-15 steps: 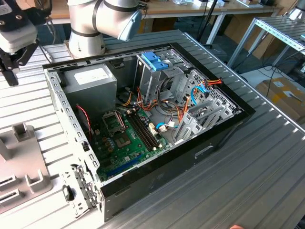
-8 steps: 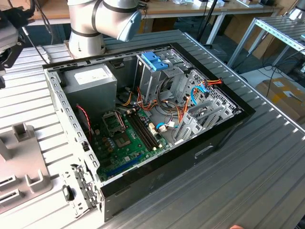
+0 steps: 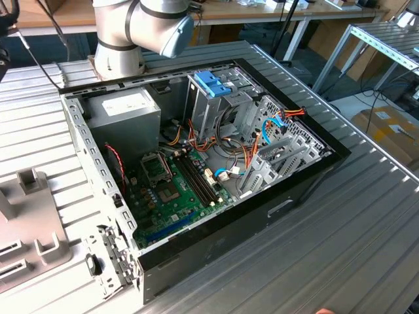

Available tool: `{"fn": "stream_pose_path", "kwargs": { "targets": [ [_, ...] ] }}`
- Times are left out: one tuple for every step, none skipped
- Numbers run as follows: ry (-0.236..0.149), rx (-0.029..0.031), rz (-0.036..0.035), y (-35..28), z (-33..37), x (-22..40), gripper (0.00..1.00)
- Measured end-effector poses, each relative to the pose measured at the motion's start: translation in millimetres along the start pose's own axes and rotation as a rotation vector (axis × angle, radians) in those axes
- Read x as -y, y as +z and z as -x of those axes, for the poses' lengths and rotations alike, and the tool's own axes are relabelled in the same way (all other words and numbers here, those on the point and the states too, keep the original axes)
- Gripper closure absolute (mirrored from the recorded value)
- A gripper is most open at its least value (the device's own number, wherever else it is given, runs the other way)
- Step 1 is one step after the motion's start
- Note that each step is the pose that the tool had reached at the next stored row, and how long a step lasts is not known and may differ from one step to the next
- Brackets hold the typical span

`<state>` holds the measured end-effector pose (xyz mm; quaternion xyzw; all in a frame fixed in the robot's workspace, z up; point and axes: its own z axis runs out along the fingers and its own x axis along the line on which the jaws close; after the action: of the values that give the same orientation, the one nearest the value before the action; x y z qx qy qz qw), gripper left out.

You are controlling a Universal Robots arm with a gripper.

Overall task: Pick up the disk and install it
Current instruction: 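Reach for the disk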

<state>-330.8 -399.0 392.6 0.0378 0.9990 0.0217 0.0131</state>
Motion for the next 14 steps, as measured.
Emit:
{"fn": "stream_pose_path", "kwargs": {
  "targets": [
    [0.0,-0.0001,-0.0001,-0.1,-2.0,0.1,0.89],
    [0.0,0.0,0.0,-0.1,-3.8,0.3,0.89],
    [0.0,0.0,0.0,-0.1,-6.7,0.5,0.89],
    [0.0,0.0,0.0,-0.2,-8.4,0.6,0.89],
    [0.0,-0.0001,-0.0001,-0.3,-9.9,0.7,0.89],
    [0.0,0.0,0.0,-0.3,-12.1,0.9,0.89],
    [0.0,-0.0001,-0.0001,-0.3,-12.1,0.9,0.89],
    [0.0,0.0,0.0,-0.2,-12.2,0.9,0.89],
    [0.0,0.0,0.0,-0.2,-12.3,0.9,0.89],
    [0.0,-0.0001,0.0,-0.3,-12.4,0.9,0.89],
    [0.0,-0.0001,0.0,-0.3,-12.4,0.9,0.89],
    [0.0,-0.0001,0.0,-0.3,-12.4,0.9,0.89],
    [0.0,0.0,0.0,-0.3,-12.4,0.9,0.89],
    [0.0,0.0001,0.0001,-0.1,-12.5,0.7,0.89]
  ]
}}
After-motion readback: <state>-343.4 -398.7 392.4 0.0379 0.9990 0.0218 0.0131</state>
